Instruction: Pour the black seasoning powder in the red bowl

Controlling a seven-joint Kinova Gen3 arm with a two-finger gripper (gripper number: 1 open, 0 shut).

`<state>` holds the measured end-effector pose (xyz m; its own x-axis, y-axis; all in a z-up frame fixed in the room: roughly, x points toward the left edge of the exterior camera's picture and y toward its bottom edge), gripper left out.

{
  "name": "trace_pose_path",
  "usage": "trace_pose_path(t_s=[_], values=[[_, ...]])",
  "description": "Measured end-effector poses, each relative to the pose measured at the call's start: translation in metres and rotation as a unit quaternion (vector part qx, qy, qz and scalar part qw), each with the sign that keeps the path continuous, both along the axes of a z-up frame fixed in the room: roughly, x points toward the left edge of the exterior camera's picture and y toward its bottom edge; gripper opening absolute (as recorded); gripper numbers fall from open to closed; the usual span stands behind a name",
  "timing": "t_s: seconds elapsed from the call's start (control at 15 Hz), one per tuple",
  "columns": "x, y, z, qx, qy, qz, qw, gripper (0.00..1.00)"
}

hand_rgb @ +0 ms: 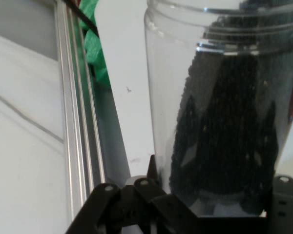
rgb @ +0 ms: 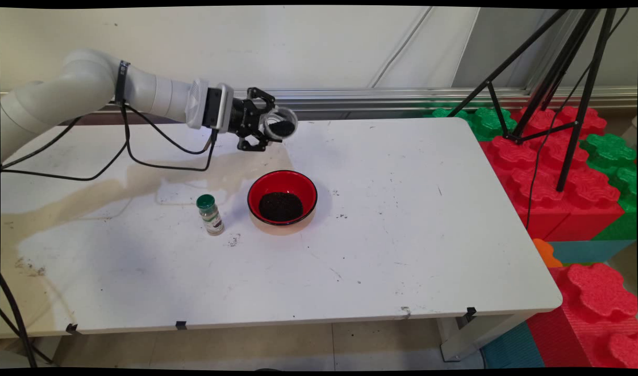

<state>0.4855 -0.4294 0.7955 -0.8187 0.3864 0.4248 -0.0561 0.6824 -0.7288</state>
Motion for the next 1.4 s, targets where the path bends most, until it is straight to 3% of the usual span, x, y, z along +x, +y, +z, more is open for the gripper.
trace_pose_path(t_s=[0.4, 0.73, 0.87, 1.0, 1.2, 1.4], values=[[-0.001, -0.006, 0.016, 0.057, 0.075, 0.053, 0.9941, 0.00], [0.001, -0.013, 0.031, 0.109, 0.153, 0.108, 0.9762, 0.00], [0.003, -0.016, 0.036, 0.130, 0.186, 0.131, 0.9651, 0.00], [0.005, -0.017, 0.037, 0.155, 0.219, 0.156, 0.9504, 0.00], [0.008, -0.018, 0.034, 0.179, 0.248, 0.179, 0.9352, 0.00], [0.012, -0.019, 0.024, 0.205, 0.276, 0.203, 0.9167, 0.00]])
